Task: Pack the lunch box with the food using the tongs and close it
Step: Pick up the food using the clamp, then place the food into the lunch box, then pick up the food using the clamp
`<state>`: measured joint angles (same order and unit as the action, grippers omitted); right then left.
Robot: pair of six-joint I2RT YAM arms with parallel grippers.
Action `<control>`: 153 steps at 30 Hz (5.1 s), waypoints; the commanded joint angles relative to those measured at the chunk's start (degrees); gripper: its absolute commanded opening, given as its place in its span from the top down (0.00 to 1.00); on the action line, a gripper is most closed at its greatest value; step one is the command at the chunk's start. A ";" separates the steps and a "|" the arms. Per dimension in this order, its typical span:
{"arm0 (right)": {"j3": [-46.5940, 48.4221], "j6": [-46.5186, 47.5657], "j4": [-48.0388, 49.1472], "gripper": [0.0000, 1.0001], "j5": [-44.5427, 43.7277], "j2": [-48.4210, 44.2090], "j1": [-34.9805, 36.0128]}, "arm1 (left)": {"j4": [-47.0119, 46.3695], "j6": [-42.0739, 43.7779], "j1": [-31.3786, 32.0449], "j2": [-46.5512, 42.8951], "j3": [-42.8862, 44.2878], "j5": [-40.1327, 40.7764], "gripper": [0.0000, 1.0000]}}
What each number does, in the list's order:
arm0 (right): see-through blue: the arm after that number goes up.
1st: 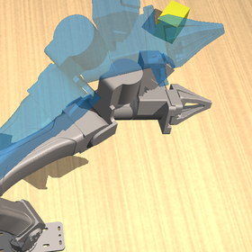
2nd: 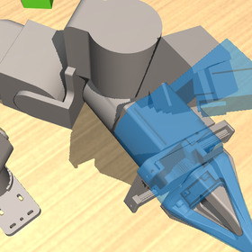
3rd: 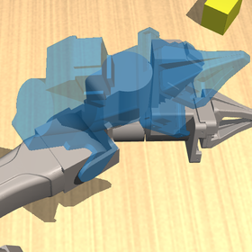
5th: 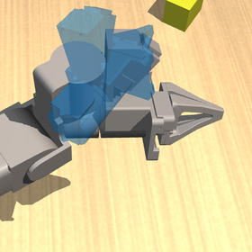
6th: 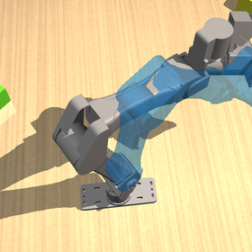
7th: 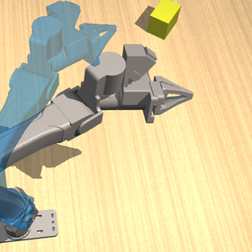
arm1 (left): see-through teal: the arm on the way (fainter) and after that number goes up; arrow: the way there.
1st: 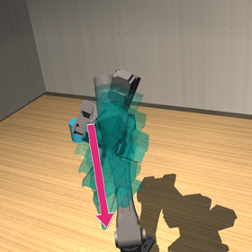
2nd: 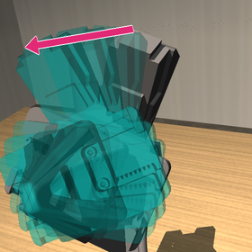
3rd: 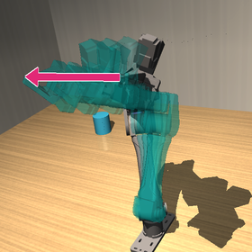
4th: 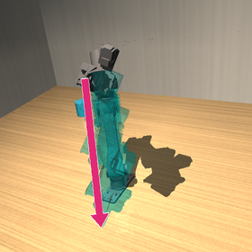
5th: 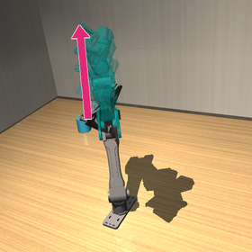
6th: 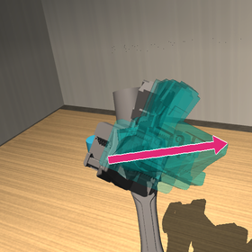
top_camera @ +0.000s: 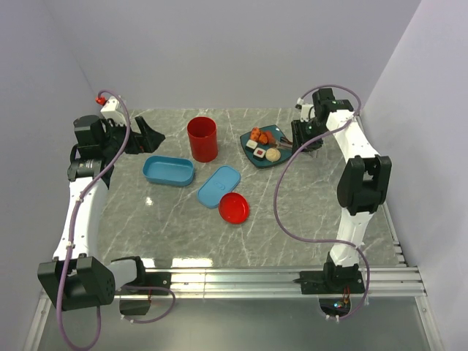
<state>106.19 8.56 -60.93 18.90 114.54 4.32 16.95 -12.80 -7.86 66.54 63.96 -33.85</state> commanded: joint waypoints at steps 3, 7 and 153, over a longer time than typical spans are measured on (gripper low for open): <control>3.76 -0.38 -0.16 0.48 0.18 0.42 1.31 | -2.62 0.14 -0.32 0.17 -0.07 -1.40 0.00; 4.90 -0.56 -0.07 0.49 -1.31 1.30 1.75 | -2.54 0.32 -0.23 0.25 0.02 -1.31 0.01; -0.55 -1.70 6.43 0.36 -2.99 -5.21 3.68 | -1.04 1.37 -0.32 -1.15 -0.24 -4.83 0.01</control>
<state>105.56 5.91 -55.37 17.32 109.78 7.75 17.39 -12.73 -7.90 66.89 63.96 -39.11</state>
